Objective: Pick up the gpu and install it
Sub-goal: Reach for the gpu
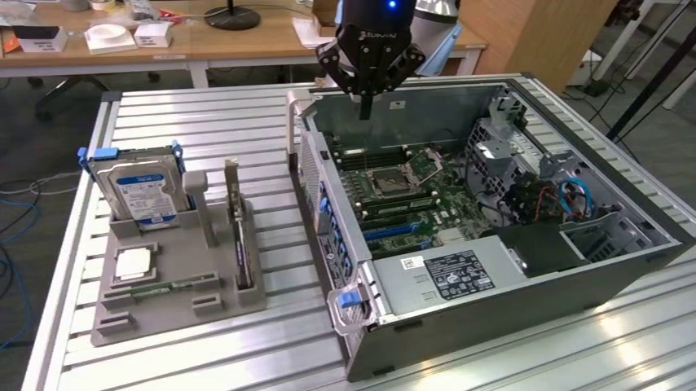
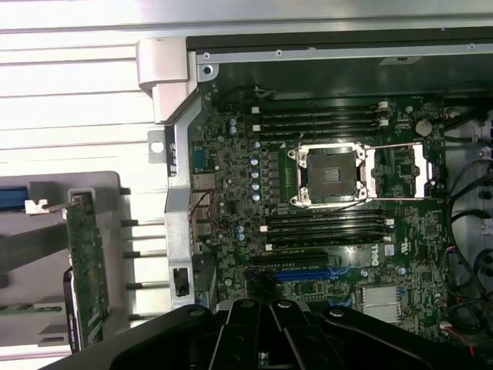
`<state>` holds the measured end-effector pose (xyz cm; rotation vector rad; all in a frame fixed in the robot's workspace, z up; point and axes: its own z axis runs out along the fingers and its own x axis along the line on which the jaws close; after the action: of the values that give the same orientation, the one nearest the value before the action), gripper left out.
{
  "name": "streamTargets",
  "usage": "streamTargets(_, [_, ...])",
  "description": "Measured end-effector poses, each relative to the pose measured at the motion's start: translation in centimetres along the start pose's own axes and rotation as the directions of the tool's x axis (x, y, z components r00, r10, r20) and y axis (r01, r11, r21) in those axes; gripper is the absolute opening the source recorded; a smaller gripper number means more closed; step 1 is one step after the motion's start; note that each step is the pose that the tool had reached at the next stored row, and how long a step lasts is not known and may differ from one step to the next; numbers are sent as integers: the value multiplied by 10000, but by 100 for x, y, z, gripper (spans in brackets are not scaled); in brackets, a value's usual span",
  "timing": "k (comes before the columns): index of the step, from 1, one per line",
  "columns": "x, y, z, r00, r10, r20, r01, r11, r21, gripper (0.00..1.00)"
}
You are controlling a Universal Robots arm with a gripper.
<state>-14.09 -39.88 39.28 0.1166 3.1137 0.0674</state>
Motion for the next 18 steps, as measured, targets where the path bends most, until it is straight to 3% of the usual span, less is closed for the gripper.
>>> streamTargets(2, [2, 0, 0, 10000, -2, 0, 2, 10000, 4, 11])
streamTargets(4, [7, -1, 0, 10000, -2, 5, 2, 10000, 70, 11])
streamTargets(18, [18, -1, -1, 10000, -4, 6, 4, 10000, 90, 11])
